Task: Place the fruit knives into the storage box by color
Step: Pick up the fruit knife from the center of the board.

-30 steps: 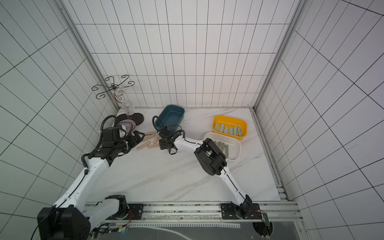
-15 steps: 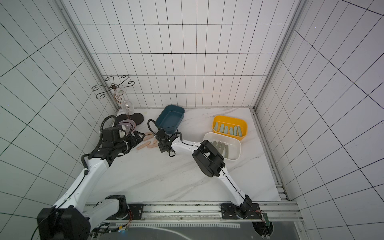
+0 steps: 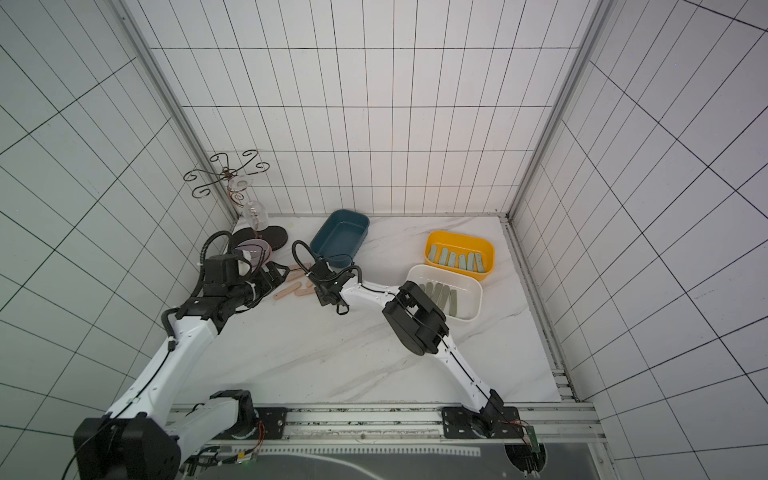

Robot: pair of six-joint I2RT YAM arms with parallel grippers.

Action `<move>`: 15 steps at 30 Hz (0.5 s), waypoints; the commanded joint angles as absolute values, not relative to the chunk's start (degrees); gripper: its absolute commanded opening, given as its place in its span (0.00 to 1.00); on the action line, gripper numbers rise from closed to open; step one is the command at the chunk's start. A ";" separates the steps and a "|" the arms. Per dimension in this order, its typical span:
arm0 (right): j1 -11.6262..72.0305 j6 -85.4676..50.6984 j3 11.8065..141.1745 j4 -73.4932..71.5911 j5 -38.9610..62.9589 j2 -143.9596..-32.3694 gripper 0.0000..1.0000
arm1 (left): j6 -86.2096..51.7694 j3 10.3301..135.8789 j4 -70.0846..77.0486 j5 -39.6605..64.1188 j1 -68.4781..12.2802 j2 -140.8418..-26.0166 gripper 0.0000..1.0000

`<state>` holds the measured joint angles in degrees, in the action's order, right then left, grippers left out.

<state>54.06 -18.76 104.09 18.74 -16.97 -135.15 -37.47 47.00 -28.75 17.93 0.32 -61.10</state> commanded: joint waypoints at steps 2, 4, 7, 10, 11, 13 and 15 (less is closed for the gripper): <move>54.48 -19.32 98.02 20.79 -16.61 -130.00 0.18 | -37.81 47.02 -28.57 17.79 0.30 -59.66 0.97; 54.36 -19.91 95.17 19.75 -16.62 -127.44 0.17 | -37.87 47.19 -28.61 17.94 0.30 -59.51 0.97; 53.89 -20.79 91.05 18.35 -16.69 -123.46 0.17 | -37.97 47.31 -28.56 18.33 0.19 -59.41 0.97; 52.97 -21.74 86.89 17.91 -16.34 -119.21 0.17 | -38.23 47.42 -28.56 18.72 0.11 -59.09 0.97; 52.54 -21.91 85.44 16.51 -16.23 -117.50 0.17 | -38.25 47.42 -28.56 18.77 0.09 -59.06 0.97; 51.50 -22.30 82.60 16.01 -16.59 -114.02 0.16 | -38.25 47.70 -28.65 18.92 0.02 -58.82 0.97; 50.03 -22.58 79.10 15.46 -16.95 -110.02 0.16 | -38.29 48.11 -28.74 18.94 -0.30 -58.75 0.97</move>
<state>52.16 -21.23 84.38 17.08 -16.10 -114.98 -37.74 47.00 -28.75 18.50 0.19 -59.88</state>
